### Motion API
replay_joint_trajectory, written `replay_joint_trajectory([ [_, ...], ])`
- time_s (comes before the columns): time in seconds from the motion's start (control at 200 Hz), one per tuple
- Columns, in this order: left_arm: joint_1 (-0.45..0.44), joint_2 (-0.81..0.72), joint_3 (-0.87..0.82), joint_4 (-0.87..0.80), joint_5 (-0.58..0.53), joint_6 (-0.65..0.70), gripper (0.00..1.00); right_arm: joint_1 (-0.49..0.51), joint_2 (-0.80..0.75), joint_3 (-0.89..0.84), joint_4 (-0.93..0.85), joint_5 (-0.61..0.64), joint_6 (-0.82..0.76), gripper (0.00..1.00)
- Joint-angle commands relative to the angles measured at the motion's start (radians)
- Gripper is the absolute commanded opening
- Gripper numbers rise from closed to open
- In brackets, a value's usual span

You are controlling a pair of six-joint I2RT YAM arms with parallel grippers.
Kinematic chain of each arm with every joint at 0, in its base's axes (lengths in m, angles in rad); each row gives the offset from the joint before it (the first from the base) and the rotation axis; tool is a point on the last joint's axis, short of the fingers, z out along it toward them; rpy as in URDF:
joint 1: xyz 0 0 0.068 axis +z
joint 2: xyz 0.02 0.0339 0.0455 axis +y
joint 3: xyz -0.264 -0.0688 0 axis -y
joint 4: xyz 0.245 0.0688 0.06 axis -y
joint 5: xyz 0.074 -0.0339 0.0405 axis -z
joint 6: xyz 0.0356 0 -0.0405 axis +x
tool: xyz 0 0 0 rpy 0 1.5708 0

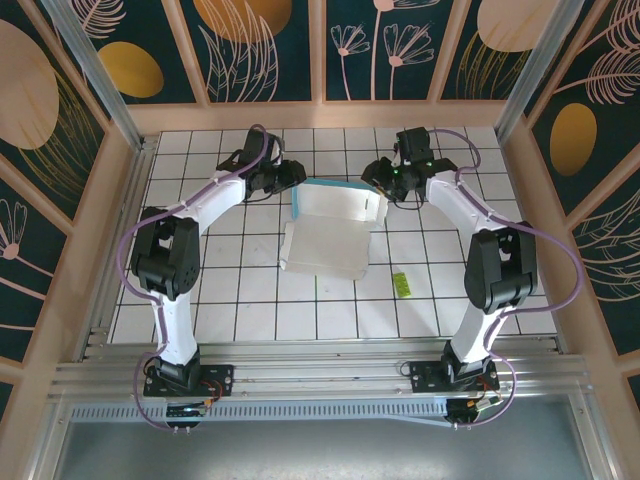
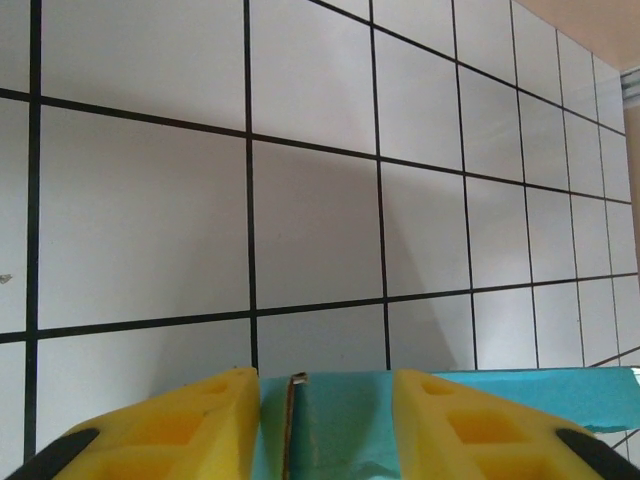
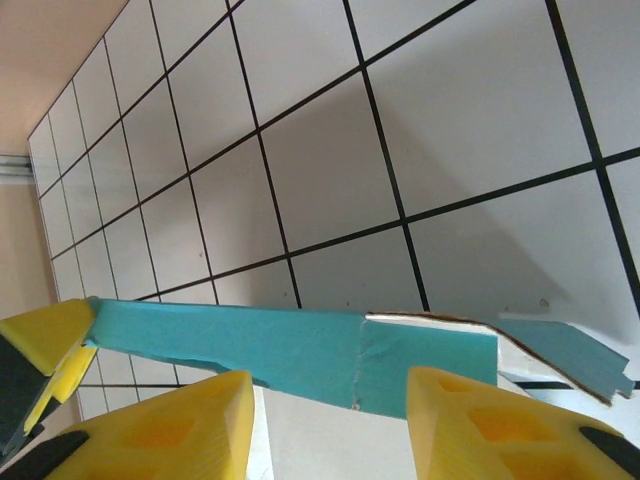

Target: Fold the paper box

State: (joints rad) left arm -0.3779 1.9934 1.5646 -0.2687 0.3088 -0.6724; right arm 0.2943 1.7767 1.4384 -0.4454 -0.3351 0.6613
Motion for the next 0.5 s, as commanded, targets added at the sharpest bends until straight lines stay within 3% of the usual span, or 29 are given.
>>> replay_joint_trajectory([
  [0.0, 0.005, 0.016, 0.016, -0.035, 0.037, -0.02, 0.37, 0.001, 0.019, 0.006, 0.01, -0.021, 0.013, 0.41],
  [0.496, 0.005, -0.003, -0.057, -0.015, 0.056, -0.022, 0.33, 0.006, 0.049, -0.042, 0.057, -0.028, 0.02, 0.36],
])
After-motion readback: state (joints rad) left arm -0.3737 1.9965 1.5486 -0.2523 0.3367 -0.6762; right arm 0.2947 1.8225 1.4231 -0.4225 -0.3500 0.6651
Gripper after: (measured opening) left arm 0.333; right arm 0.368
